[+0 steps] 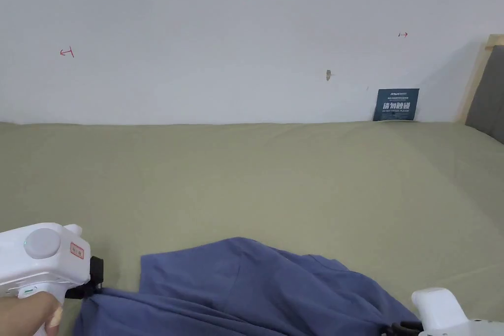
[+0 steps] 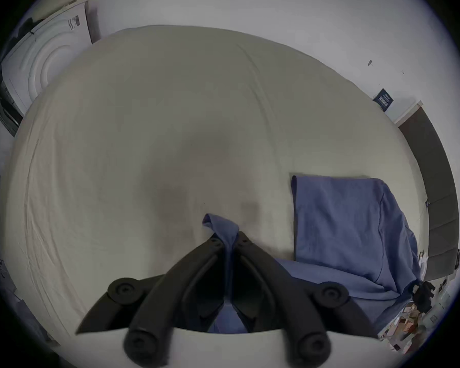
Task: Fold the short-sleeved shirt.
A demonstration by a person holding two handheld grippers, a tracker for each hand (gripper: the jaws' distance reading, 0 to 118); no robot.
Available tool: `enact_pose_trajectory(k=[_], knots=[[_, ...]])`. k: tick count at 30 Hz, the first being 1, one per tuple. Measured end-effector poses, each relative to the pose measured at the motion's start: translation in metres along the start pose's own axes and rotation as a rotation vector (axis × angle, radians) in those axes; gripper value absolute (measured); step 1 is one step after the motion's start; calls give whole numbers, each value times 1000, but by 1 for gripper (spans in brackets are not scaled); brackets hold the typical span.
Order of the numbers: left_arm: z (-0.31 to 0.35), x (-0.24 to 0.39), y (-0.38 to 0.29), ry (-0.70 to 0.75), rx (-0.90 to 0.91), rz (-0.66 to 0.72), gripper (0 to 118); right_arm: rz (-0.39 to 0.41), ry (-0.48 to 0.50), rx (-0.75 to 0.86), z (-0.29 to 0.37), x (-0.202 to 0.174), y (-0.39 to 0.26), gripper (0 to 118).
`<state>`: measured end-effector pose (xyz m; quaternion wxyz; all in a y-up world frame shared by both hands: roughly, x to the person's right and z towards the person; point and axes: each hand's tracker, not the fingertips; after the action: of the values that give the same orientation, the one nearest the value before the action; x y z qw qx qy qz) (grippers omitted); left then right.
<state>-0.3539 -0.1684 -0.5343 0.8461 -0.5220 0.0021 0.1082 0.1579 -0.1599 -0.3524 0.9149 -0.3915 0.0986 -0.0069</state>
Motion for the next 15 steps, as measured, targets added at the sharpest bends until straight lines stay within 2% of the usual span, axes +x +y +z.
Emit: enact_pose_trajectory(k=[3, 8, 12, 15], knots=[[22, -1, 5, -44, 78, 19, 5, -28, -26, 94, 12, 0, 11, 3], [71, -2, 18, -120, 217, 15, 5, -100, 16, 174, 29, 1, 44, 3], [115, 1, 33, -119, 327, -20, 5, -68, 8, 255, 40, -3, 81, 3], [149, 1, 48, -110, 397, -34, 5, -78, 26, 309, 48, -4, 114, 3]])
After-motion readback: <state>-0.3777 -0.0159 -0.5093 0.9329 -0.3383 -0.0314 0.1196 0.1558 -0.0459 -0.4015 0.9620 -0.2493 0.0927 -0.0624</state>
